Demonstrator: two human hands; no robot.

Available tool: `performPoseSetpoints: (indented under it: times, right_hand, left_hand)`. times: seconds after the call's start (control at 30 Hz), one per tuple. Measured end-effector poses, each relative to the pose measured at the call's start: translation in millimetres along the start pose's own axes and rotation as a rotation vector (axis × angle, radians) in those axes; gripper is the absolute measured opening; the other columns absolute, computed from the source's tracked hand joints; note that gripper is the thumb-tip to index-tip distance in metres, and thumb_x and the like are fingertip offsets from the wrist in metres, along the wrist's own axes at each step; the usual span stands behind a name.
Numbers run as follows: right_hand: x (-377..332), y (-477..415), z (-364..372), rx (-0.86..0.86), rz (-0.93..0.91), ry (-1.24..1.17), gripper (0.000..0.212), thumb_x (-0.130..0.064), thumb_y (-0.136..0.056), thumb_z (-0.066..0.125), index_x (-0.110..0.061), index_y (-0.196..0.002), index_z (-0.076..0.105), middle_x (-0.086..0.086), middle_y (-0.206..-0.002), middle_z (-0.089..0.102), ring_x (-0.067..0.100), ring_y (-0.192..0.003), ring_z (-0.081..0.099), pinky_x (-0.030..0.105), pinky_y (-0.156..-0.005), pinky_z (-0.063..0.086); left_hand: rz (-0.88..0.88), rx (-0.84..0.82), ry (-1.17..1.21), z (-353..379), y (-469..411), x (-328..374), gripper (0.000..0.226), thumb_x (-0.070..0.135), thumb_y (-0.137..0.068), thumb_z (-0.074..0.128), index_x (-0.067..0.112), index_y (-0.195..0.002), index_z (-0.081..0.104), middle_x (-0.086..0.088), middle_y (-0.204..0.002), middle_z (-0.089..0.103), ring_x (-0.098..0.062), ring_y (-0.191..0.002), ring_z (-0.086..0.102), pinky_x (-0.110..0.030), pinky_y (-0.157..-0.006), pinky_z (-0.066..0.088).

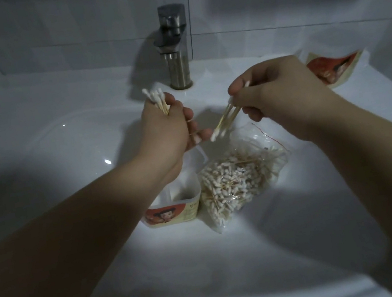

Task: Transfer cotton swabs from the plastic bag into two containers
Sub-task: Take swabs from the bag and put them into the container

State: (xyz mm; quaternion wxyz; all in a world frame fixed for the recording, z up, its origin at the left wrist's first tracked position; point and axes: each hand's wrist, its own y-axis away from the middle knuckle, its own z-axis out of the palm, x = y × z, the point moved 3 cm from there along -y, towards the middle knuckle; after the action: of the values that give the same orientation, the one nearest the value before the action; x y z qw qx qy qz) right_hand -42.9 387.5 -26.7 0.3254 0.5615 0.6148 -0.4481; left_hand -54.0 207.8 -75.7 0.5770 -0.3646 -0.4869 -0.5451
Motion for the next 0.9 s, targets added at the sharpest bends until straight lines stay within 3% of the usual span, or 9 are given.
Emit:
performPoseSetpoints:
  times: [0.13, 0.23, 0.4, 0.5, 0.57, 0.67, 0.73, 0.8, 0.9]
  right_hand:
    - [-0.5, 2.9, 6.2, -0.118, 0.018, -0.043, 0.013, 0.004, -0.083, 0.070, -0.008, -0.079, 0.074, 0.002, -0.051, 0.060, 0.014, -0.046, 0.052, 0.021, -0.048, 0.045]
    - [-0.2, 3.6, 8.9, -0.175, 0.028, -0.094, 0.011, 0.007, -0.083, 0.068, -0.002, -0.083, 0.073, 0.003, -0.052, 0.058, 0.014, -0.045, 0.051, 0.019, -0.046, 0.042]
    - [2.1, 4.7, 13.3, -0.231, 0.003, -0.147, 0.012, 0.009, -0.082, 0.066, 0.005, -0.090, 0.075, 0.026, -0.071, 0.064, 0.021, -0.058, 0.056, 0.025, -0.056, 0.047]
    - [4.8, 5.2, 17.9, -0.189, -0.016, -0.158, 0.013, 0.001, -0.086, 0.072, -0.010, -0.088, 0.079, 0.018, -0.079, 0.075, 0.023, -0.065, 0.065, 0.024, -0.060, 0.051]
    - [7.0, 4.7, 19.9, -0.125, -0.048, -0.112, 0.014, -0.006, -0.088, 0.073, -0.019, -0.089, 0.078, 0.010, -0.077, 0.077, 0.022, -0.069, 0.069, 0.024, -0.062, 0.051]
    - [7.8, 5.1, 20.4, -0.059, -0.105, 0.037, 0.019, -0.014, -0.093, 0.069, -0.023, -0.107, 0.078, -0.008, -0.084, 0.078, 0.001, -0.063, 0.065, 0.016, -0.061, 0.050]
    - [6.7, 5.9, 21.1, -0.095, -0.104, 0.093, 0.031, -0.009, -0.095, 0.061, -0.022, -0.120, 0.075, -0.013, -0.096, 0.076, 0.001, -0.065, 0.063, 0.013, -0.062, 0.049]
    - [3.6, 7.5, 22.9, -0.191, -0.072, 0.060, 0.043, -0.003, -0.091, 0.058, -0.018, -0.130, 0.069, -0.009, -0.110, 0.074, -0.001, -0.084, 0.068, 0.015, -0.075, 0.052]
    - [1.6, 12.5, 26.3, -0.359, -0.117, 0.089, 0.067, -0.020, -0.081, 0.075, -0.016, -0.145, 0.055, -0.007, -0.128, 0.067, -0.001, -0.118, 0.061, 0.026, -0.102, 0.049]
  left_hand:
    - [-0.008, -0.021, -0.148, 0.2, 0.9, 1.2, 0.011, 0.018, -0.104, 0.047, 0.022, -0.093, 0.048, 0.000, -0.066, 0.040, -0.007, -0.037, 0.029, -0.016, -0.037, 0.021]
    - [0.030, -0.108, -0.328, 1.6, 3.1, 2.3, 0.031, 0.046, -0.099, 0.059, 0.015, -0.097, 0.062, 0.001, -0.067, 0.048, -0.010, -0.040, 0.034, -0.020, -0.039, 0.025]
    - [0.007, -0.407, -0.562, 9.9, 16.0, -2.4, 0.056, 0.074, -0.092, 0.050, 0.023, -0.092, 0.075, 0.007, -0.069, 0.074, -0.005, -0.045, 0.047, -0.017, -0.038, 0.029]
    - [0.002, -0.439, -0.477, 8.6, 11.3, -3.3, 0.047, 0.064, -0.097, 0.054, 0.021, -0.087, 0.070, 0.010, -0.051, 0.046, -0.006, -0.043, 0.035, -0.018, -0.037, 0.025]
    - [-0.060, -0.495, -0.405, 8.3, 10.6, -2.9, 0.047, 0.059, -0.099, 0.054, 0.015, -0.096, 0.071, 0.010, -0.052, 0.031, -0.006, -0.044, 0.026, -0.018, -0.037, 0.021]
    - [-0.158, -0.506, -0.339, 7.7, 10.4, -5.6, 0.046, 0.054, -0.101, 0.055, 0.011, -0.105, 0.071, 0.010, -0.054, 0.028, -0.006, -0.045, 0.024, -0.018, -0.037, 0.019]
    - [-0.214, -0.501, -0.296, 8.8, 11.6, -7.6, 0.037, 0.046, -0.103, 0.056, 0.010, -0.103, 0.066, 0.010, -0.053, 0.029, -0.005, -0.044, 0.024, -0.017, -0.036, 0.018]
    - [-0.262, -0.490, -0.241, 9.8, 11.9, -8.7, 0.023, 0.035, -0.104, 0.057, 0.012, -0.100, 0.060, 0.009, -0.052, 0.030, -0.004, -0.043, 0.024, -0.016, -0.035, 0.017]
    - [-0.353, -0.482, -0.122, 11.0, 11.9, -8.3, 0.008, 0.022, -0.105, 0.055, 0.017, -0.099, 0.056, 0.006, -0.055, 0.035, -0.004, -0.043, 0.032, -0.016, -0.037, 0.022]
